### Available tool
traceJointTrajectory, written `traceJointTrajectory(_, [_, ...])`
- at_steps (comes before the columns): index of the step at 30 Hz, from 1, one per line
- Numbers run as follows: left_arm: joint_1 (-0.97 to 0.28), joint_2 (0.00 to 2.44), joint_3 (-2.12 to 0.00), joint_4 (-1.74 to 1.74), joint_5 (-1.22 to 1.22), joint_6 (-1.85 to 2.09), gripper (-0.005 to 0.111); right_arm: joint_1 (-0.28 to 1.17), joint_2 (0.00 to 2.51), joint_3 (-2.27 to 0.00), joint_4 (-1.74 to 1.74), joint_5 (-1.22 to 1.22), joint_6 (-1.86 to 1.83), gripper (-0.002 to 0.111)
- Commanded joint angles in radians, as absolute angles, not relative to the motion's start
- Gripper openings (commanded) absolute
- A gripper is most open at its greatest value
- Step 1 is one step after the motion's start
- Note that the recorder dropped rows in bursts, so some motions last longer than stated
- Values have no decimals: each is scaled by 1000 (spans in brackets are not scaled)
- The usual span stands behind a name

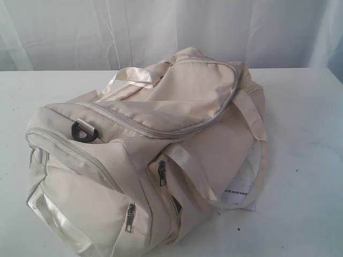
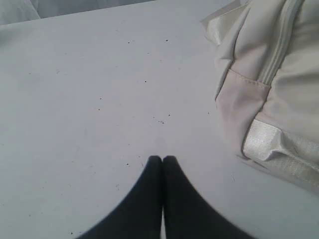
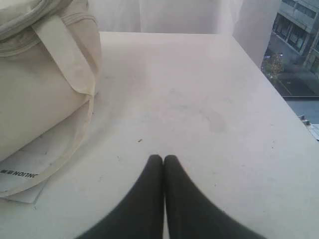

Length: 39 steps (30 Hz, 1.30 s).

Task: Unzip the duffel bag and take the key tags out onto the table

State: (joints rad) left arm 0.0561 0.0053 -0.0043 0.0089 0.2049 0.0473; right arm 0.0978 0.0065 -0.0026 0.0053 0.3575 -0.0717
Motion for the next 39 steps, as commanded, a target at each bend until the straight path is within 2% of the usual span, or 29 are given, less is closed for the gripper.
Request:
traceJointTrajectory(1, [58,0,0,6,201,48,0,93,0,0,8,350,-74,0])
traceJointTrajectory(34, [58,0,0,39,187,109,0,93,0,0,8,350,-74,0])
traceJointTrajectory(39, [58,0,0,240,133,311,0,93,0,0,8,350,-74,0])
